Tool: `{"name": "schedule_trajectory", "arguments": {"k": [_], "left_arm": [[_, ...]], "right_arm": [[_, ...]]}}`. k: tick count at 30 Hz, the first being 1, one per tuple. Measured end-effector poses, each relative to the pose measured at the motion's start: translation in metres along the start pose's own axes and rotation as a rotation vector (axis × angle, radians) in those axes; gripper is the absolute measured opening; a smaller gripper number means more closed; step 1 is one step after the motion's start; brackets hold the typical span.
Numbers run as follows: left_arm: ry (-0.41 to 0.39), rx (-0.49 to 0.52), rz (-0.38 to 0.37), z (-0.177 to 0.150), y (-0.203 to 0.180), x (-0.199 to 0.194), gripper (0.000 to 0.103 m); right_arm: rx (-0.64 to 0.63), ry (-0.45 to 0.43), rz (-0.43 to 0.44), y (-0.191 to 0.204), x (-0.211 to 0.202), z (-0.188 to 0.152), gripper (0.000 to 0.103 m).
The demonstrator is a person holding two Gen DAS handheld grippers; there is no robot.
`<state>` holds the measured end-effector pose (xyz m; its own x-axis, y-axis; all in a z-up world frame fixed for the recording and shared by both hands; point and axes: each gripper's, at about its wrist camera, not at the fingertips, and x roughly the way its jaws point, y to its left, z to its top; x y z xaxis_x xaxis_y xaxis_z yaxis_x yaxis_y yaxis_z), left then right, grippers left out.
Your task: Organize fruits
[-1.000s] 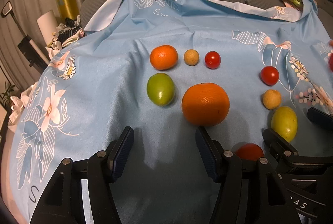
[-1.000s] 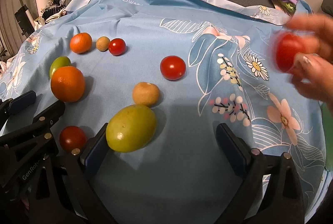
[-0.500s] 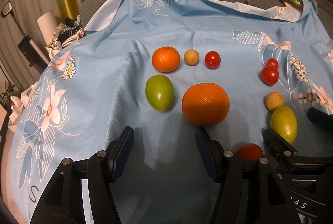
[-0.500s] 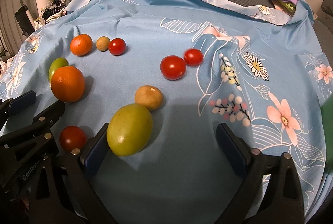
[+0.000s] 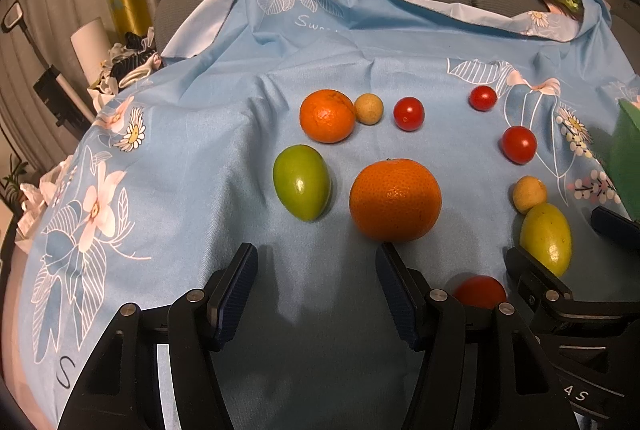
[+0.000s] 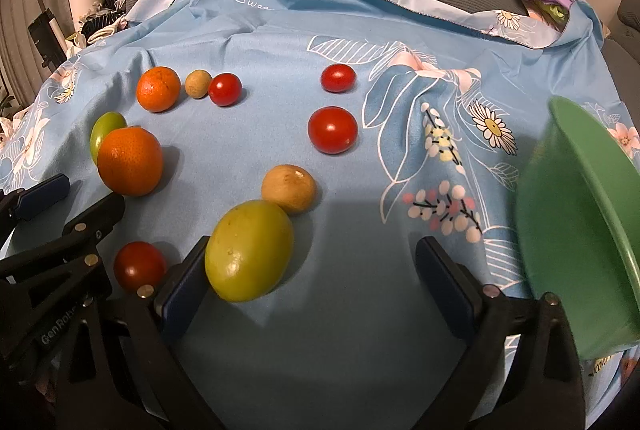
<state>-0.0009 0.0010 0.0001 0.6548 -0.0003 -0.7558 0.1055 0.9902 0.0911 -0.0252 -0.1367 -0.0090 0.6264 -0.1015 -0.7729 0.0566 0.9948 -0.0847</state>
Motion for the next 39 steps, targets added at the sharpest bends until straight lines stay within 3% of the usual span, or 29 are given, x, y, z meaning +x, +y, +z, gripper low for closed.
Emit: {"name": "schedule_trajectory", "arguments": {"k": [7, 15, 21, 27, 34, 36, 39], "left_arm": [[0.015, -0.006, -0.018, 0.000, 0.002, 0.000, 0.062], [0.039, -0.078, -0.117, 0.001, 0.018, -0.010, 0.061], [-0.004, -0.112, -0.157, 0.004, 0.026, -0.027, 0.061], [0.010, -0.205, -0.275, 0.012, 0.044, -0.037, 0.061], [0.050, -0.273, -0.358, 0.026, 0.047, -0.044, 0.061], [0.100, -0.307, -0.360, 0.034, 0.039, -0.037, 0.059], [0.158, -0.295, -0.328, 0.040, 0.024, -0.025, 0.054]], "right_arm": [[-0.001, 0.000, 0.001, -0.001, 0.000, -0.001, 0.099], [-0.008, 0.004, 0.008, 0.001, 0.000, 0.000, 0.102], [0.003, 0.030, 0.016, 0.002, 0.001, 0.001, 0.102], [0.048, 0.064, 0.082, -0.004, -0.012, 0.003, 0.098], [0.171, 0.031, 0.254, -0.025, -0.042, 0.021, 0.090], [0.219, 0.024, 0.300, -0.032, -0.045, 0.029, 0.083], [0.286, 0.057, 0.327, -0.041, -0.044, 0.038, 0.065]]}}
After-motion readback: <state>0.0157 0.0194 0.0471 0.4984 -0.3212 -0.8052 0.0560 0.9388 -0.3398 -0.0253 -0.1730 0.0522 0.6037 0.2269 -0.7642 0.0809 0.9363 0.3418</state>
